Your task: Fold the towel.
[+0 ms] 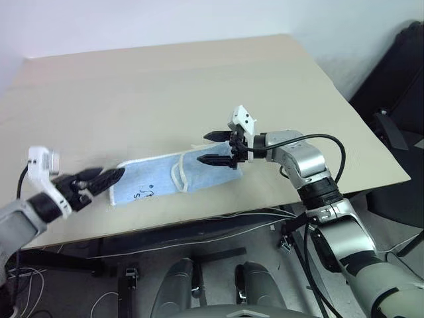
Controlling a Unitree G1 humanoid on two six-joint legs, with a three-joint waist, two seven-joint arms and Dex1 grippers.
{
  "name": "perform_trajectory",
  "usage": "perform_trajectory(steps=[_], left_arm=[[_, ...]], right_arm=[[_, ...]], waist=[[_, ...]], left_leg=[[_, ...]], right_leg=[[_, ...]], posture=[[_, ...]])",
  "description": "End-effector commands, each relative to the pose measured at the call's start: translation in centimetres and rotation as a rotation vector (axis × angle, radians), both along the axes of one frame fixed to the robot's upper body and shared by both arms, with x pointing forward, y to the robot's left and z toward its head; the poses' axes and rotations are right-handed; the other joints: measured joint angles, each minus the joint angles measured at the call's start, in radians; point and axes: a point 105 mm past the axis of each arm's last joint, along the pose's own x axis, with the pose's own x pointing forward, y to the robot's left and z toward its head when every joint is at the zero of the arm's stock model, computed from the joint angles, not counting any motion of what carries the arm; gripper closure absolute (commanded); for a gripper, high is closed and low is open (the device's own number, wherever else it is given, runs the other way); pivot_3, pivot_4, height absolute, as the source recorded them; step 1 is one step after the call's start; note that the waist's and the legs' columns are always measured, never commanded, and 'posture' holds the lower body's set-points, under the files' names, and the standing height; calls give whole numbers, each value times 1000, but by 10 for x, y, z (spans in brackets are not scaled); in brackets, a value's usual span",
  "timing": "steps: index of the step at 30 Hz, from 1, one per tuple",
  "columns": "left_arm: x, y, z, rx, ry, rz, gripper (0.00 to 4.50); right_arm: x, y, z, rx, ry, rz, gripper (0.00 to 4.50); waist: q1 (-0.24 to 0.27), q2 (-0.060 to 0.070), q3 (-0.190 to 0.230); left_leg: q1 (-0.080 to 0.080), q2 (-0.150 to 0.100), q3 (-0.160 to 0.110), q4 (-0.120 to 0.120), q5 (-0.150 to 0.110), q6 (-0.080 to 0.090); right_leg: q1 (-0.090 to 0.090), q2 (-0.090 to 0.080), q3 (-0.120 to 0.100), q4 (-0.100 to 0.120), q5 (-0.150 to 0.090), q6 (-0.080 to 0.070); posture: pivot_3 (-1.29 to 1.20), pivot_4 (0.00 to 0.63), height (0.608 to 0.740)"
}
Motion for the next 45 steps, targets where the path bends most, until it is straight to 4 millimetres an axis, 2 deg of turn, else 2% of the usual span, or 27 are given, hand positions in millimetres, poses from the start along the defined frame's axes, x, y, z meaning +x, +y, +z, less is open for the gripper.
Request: perform_trajectory(steps=[1,6,9,12,21,29,38,43,45], left_arm=[[-19,-6,-7,-5,141,4,0],[-28,-29,-7,-236,185,62,0],[-29,-33,-12,-283,212,117,0],[-21,-33,-15,-338,195,186,0],[-2,-26,-24,-332,248,272,0],[-2,-29,-31,-327,284,270,0],[6,-18,-40,-363,321,331,0],[5,-19,-45,-392,336,336,0],[5,-17,-46,-397,341,348,394]], right_arm=[[7,8,24,39,-80,3,41],[11,3,25,17,-92,9,41],[12,2,24,0,-102,13,41],[12,1,25,1,-101,18,41],[13,-4,26,-2,-102,6,41],[14,-11,24,-22,-99,-7,41],[15,-18,21,-32,-94,-27,41],[16,-19,22,-37,-97,-36,41],[17,-21,21,-40,-98,-45,0]], waist=[[3,0,0],[5,0,0],[7,-1,-1],[4,-1,-1],[-3,-1,-1],[-3,-1,-1],[-1,-1,-1],[0,-1,-1],[0,-1,-1]], left_leg=[[0,0,0,0,0,0],[0,-1,1,-4,0,0],[0,-2,6,-12,0,-1],[1,-2,12,-17,1,-3],[0,-1,18,-17,2,-3],[0,-1,18,-17,2,-3],[1,-1,18,-17,2,-3],[1,-1,18,-17,2,-3],[1,-1,18,-17,2,-3]], right_leg=[[0,0,0,0,0,0],[-1,-1,2,-4,0,-6],[-7,-4,6,-4,0,-8],[-11,-4,11,-4,1,-9],[-11,-4,16,-6,1,-8],[-12,-4,17,-6,1,-9],[-12,-4,17,-6,1,-9],[-11,-5,16,-6,1,-9],[-11,-5,16,-6,2,-9]], posture=[[0,150,735],[0,150,735],[0,150,735],[0,150,735],[0,150,735],[0,150,735],[0,150,735],[0,150,735],[0,150,735]])
